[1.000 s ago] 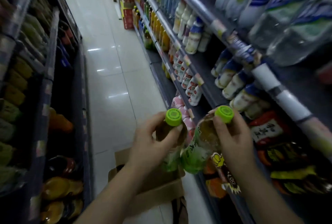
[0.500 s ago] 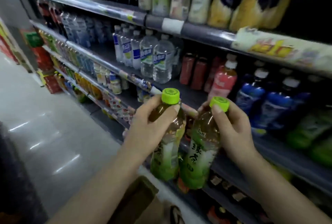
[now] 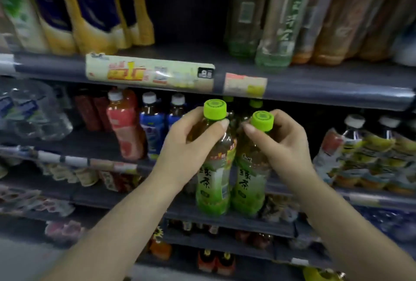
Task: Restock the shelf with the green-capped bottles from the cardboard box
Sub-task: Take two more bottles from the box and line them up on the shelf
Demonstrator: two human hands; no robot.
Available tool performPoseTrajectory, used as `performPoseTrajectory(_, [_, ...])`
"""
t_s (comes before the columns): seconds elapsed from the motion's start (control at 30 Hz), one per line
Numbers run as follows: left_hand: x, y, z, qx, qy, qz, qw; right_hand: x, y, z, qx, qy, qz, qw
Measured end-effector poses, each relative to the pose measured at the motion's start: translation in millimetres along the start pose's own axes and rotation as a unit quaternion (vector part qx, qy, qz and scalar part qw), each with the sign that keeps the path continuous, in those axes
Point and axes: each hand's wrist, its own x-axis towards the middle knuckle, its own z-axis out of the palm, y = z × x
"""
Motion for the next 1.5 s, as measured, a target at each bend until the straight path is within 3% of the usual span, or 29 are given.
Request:
performPoseTrajectory(0.23, [48.8, -19.7, 92.8, -0.004, -0.037, 0.012, 0.999, 23.2, 22.6, -88.7, -0.048, 0.051, 0.021, 0.997])
performPoseTrajectory(0.37, [61.5, -29.3, 116.9, 0.012, -0.035, 0.02, 0.999, 31.6, 40.9, -110.2, -0.179, 0.069, -0.013, 0.981])
performPoseTrajectory(0.5, [60.0, -43.5, 130.4, 0.048, -0.03, 0.029, 0.998, 31.2, 60.1, -119.6, -0.128, 0.109, 0.035, 0.985])
performPoseTrajectory(0.97, [81.3, -66.2, 151.2, 0.055, 0.021, 0.001, 0.998, 43.6, 65.4, -121.2, -0.232, 0.101, 0.028, 0.967])
performPoseTrajectory(1.23, [81.1, -77.8, 155.3, 0.08, 0.004, -0.006, 0.997, 56.3, 70.0, -124.7, -0.287, 0.024, 0.062, 0.956])
performPoseTrajectory(1.5, [91.9, -82.3, 154.1, 0.263, -0.026, 0.069, 0.962, 65.5, 66.3, -127.8, -0.331, 0.047, 0.096, 0.938])
